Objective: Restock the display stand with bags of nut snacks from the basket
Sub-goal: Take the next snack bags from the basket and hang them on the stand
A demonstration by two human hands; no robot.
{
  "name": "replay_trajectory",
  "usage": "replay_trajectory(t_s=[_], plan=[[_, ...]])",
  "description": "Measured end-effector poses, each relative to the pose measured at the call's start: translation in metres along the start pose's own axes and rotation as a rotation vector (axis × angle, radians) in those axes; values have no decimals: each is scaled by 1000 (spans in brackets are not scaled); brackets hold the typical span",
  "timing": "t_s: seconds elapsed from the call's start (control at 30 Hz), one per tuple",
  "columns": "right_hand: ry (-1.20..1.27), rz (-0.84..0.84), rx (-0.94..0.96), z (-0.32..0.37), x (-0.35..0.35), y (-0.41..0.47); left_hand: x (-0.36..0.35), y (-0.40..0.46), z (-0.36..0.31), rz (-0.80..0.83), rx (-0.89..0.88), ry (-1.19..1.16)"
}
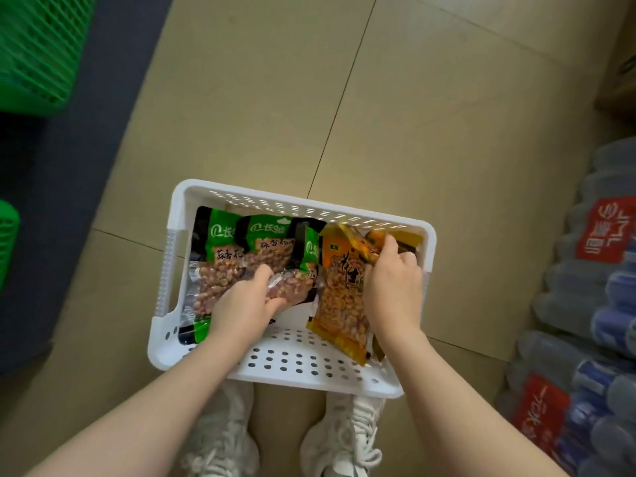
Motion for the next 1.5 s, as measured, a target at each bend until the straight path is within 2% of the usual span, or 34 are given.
replay_trajectory(t_s=[0.07,0.13,0.2,0.3,0.37,0.47,0.53,0.6,0.7,0.83,1.0,1.23,1.37,1.5], plan=[[-87,91,-44,-3,-13,1,9,-2,4,-27,-7,-9],[-195,109,-34,-7,-19,3,11,-1,1,-26,-30,2],[-318,98,18,-5,-19,2,14,-2,-3,-33,-50,13],[-425,190,75,-3,-24,4,20,-7,-3,-64,-57,9],[-378,232,-13,-9,-25,11,23,-12,2,-68,-55,-14],[-46,295,-177,-15,-38,12,30,-21,11,-70,-43,-63],[90,340,-173,-8,-50,5,35,-26,17,-79,-41,-70],[32,298,-114,-5,-52,6,37,-27,23,-95,-45,-74],[61,207,-163,-9,-53,17,36,-29,31,-116,-50,-59],[93,237,-114,6,-47,2,37,-38,48,-95,13,-34],[266,247,-61,37,36,-59,87,-72,34,-103,75,-23],[593,269,-40,117,216,-154,255,-176,-7,-183,72,-42],[654,232,74,177,328,-211,363,-269,-15,-298,82,-53],[703,236,286,239,423,-266,445,-367,-2,-449,150,-159]])
Point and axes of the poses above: each hand's wrist, its own y-axis towards the middle knuckle, its own x-axis out of the back of the hand, z = x × y, the point moved 8 cm from there along y, towards the middle knuckle, and after that the axes turned 4 degrees about x, right-handed, at the moved point
